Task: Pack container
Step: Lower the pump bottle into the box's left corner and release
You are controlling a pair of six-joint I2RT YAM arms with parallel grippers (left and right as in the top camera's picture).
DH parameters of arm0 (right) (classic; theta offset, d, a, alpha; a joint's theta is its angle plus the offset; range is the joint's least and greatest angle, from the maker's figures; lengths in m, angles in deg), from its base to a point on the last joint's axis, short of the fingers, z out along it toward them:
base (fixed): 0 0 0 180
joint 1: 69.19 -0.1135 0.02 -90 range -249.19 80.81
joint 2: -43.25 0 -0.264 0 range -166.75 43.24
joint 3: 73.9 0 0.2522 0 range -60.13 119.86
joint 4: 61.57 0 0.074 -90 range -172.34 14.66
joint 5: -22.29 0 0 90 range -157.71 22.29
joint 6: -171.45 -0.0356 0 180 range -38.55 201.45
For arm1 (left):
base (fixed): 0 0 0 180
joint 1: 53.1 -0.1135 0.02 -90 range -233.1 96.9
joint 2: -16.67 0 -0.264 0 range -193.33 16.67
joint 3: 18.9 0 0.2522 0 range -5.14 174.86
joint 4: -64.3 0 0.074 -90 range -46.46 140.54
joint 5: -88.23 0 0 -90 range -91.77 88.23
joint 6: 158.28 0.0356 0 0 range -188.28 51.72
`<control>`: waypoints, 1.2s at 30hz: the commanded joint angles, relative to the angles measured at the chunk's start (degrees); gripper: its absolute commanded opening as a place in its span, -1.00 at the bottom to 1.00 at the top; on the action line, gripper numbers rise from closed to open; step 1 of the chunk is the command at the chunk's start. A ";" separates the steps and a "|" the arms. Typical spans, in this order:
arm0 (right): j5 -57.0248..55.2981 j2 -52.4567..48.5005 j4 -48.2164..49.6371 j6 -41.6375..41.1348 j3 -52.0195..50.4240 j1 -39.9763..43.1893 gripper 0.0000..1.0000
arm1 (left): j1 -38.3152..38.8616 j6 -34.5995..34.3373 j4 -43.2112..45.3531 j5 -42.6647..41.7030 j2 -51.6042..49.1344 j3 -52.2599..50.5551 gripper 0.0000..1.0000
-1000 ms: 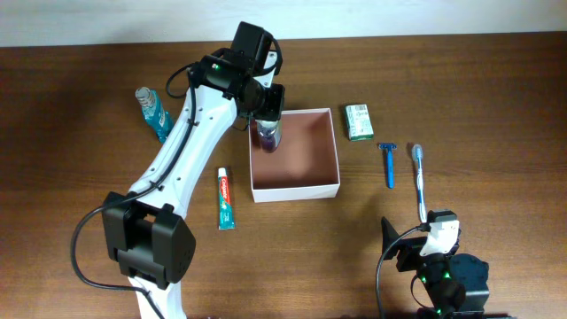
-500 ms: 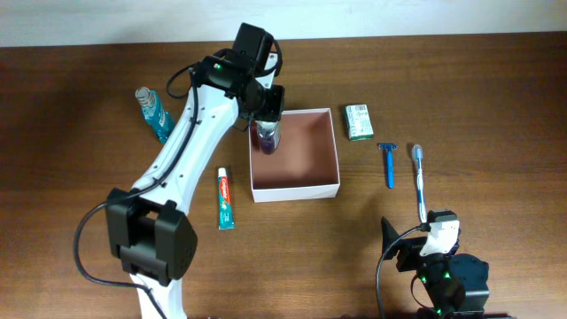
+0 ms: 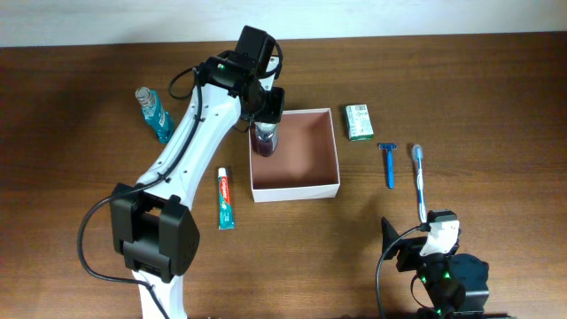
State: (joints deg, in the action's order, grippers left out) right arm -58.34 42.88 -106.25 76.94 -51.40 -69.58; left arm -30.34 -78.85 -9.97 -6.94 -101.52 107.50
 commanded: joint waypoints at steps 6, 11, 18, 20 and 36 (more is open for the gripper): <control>0.52 0.15 -0.24 -0.44 -0.28 -0.31 0.97 | 0.07 -0.57 0.46 1.81 0.33 1.84 -0.99; 0.52 0.15 -0.24 -0.44 -0.26 -0.31 0.97 | 0.09 -1.66 0.44 1.66 0.26 1.84 -0.99; 0.52 0.15 -0.24 -0.44 -0.26 -0.31 0.97 | 0.09 -1.66 0.46 1.55 0.22 1.84 -0.98; 0.52 0.15 -0.24 -0.44 -0.26 -0.31 0.97 | 0.09 -1.66 0.46 1.57 0.22 1.84 -0.98; 0.52 0.15 -0.24 -0.44 -0.26 -0.31 0.97 | 0.07 -1.64 0.46 1.57 0.22 1.84 -0.69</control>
State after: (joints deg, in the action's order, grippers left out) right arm -58.34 42.88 -106.25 76.92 -51.40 -69.58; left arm -30.34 -79.94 -9.99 -5.78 -101.54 107.48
